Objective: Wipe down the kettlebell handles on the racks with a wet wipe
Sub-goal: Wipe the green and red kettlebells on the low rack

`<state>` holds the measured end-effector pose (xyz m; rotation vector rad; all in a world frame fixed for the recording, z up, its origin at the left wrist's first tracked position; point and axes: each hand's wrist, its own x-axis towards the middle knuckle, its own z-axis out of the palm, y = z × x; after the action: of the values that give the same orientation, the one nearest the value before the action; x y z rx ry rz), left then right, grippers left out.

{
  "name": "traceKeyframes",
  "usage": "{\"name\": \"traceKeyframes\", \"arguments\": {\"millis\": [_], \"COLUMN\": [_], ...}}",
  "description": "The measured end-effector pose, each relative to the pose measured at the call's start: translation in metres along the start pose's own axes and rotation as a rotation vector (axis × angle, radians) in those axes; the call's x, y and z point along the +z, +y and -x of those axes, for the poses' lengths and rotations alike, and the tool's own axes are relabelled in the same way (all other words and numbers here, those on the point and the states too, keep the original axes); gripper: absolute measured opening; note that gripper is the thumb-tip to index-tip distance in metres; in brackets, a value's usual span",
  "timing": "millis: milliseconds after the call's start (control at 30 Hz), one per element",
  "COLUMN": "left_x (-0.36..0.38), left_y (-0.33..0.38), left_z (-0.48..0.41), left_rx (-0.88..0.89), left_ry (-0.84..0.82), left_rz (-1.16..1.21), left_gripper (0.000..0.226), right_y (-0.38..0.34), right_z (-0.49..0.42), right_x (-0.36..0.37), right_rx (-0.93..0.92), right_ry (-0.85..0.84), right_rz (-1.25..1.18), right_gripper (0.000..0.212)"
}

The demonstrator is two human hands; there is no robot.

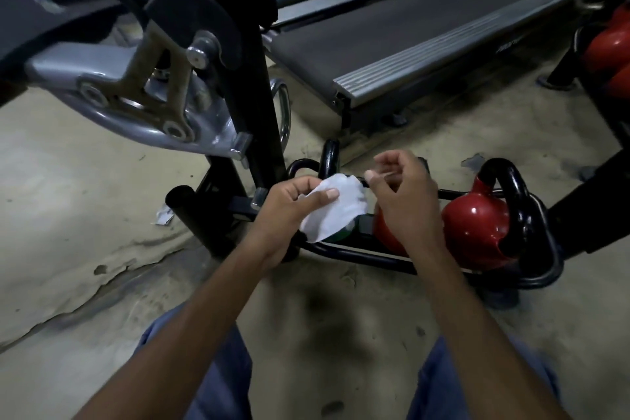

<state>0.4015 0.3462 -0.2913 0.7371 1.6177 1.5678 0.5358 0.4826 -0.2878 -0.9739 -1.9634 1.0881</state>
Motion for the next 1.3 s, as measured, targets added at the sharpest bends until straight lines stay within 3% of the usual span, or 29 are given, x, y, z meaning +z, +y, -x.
{"name": "traceKeyframes", "arguments": {"millis": [67,167,233,400,533,667,800,1000,1133,1200,1300], "left_x": [0.002,0.007,0.009,0.011,0.01,0.016,0.025,0.019,0.013,0.008,0.001], "left_y": [-0.002,-0.002,0.001,0.005,0.009,0.016,0.009,-0.005,-0.005,-0.006,-0.009], "left_z": [0.001,0.003,0.006,0.008,0.003,0.0,-0.008,-0.019,-0.024,-0.028,-0.036], "left_rx": [0.008,0.0,-0.014,0.045,0.118,0.076,0.065,0.049,0.065,0.079,0.095], "left_ry": [0.037,0.059,0.053,0.121,0.073,-0.065,0.04,0.121,0.125,0.131,0.114], "left_rz": [-0.009,0.017,0.09,0.027,-0.213,-0.178,-0.126,-0.044,-0.031,-0.022,-0.002], "left_gripper": [0.017,0.022,0.021,0.03,0.058,0.027,0.015,0.009,0.008,0.008,0.004], "right_y": [-0.003,-0.007,0.002,0.014,0.013,0.008,0.016,0.017,0.013,0.011,0.008], "right_z": [0.011,0.029,0.031,0.022,0.013,0.0,-0.014,-0.016,-0.01,-0.006,-0.004], "right_x": [-0.004,-0.002,0.003,-0.001,-0.015,-0.033,-0.035,0.006,0.023,0.024,0.017], "right_rx": [-0.19,-0.253,-0.244,-0.16,-0.068,0.115,0.052,-0.353,-0.498,-0.472,-0.222], "right_ry": [0.075,-0.242,-0.365,-0.34,-0.443,-0.541,-0.422,-0.061,0.013,-0.095,-0.283], "right_rz": [0.105,0.155,0.167,-0.004,-0.17,-0.389,-0.252,0.223,0.383,0.276,-0.136], "right_gripper": [0.007,0.029,0.045,0.003,0.012,0.026,0.02,0.013,0.017,0.015,0.019]}}
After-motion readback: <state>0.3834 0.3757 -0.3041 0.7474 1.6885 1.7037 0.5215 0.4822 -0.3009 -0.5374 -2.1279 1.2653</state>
